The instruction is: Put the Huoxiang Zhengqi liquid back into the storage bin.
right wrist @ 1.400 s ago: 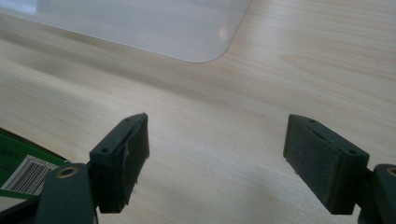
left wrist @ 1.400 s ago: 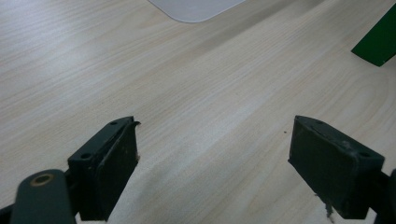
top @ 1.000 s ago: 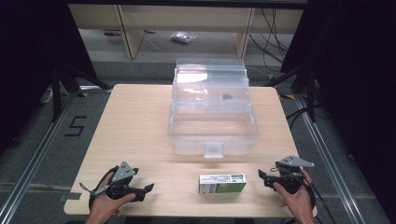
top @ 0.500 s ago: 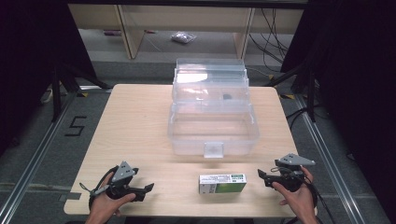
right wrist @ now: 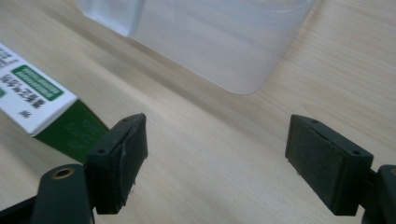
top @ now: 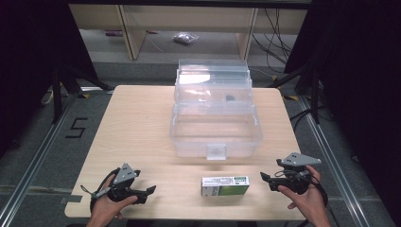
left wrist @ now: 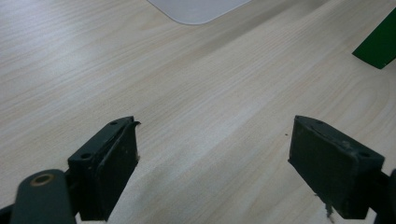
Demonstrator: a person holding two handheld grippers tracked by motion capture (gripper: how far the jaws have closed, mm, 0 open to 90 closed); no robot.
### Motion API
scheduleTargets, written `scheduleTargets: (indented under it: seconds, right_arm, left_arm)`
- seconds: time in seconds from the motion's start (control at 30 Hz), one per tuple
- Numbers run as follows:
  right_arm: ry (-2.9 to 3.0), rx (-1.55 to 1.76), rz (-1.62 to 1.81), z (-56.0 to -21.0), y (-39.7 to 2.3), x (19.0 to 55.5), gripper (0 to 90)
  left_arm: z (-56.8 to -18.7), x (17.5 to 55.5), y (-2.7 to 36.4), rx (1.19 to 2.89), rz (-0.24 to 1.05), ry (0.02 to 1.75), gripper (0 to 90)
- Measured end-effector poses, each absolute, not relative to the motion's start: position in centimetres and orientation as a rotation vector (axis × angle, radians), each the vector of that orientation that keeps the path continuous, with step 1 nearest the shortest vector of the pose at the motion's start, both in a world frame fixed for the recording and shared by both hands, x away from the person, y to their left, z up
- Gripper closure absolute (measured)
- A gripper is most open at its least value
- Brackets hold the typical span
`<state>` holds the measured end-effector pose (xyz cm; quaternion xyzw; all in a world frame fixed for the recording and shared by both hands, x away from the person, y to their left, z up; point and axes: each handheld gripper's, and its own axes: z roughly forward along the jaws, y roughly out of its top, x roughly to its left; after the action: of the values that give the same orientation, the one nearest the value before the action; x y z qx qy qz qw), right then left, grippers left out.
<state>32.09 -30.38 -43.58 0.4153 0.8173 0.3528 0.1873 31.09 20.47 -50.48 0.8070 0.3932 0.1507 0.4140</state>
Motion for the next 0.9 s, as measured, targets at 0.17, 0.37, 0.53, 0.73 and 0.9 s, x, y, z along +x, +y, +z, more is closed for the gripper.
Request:
scheduleTargets:
  seconds: [0.17, 0.37, 0.53, 0.73, 0.9]
  right_arm:
    - [2.344, 1.087, 0.987, -42.5, -29.7, 31.7, 21.8]
    - [2.385, 1.014, 0.997, -41.9, -28.7, 31.4, 21.9]
    - [2.437, 0.979, 1.018, -41.3, -27.7, 31.0, 21.3]
    - [2.509, 0.903, 0.965, -40.9, -25.9, 30.9, 19.9]
    - [2.563, 0.805, 0.927, -40.6, -24.3, 31.4, 19.8]
  left_arm:
    - [-50.5, 31.1, 20.4, 2.019, 0.387, 0.992, 15.0]
    - [-50.6, 31.2, 20.4, 2.009, 0.382, 0.983, 15.0]
    - [-50.4, 31.1, 20.5, 2.021, 0.386, 0.988, 15.0]
    - [-50.4, 31.1, 20.5, 2.021, 0.383, 0.980, 15.0]
    - [-50.4, 31.1, 20.5, 2.016, 0.381, 0.982, 15.0]
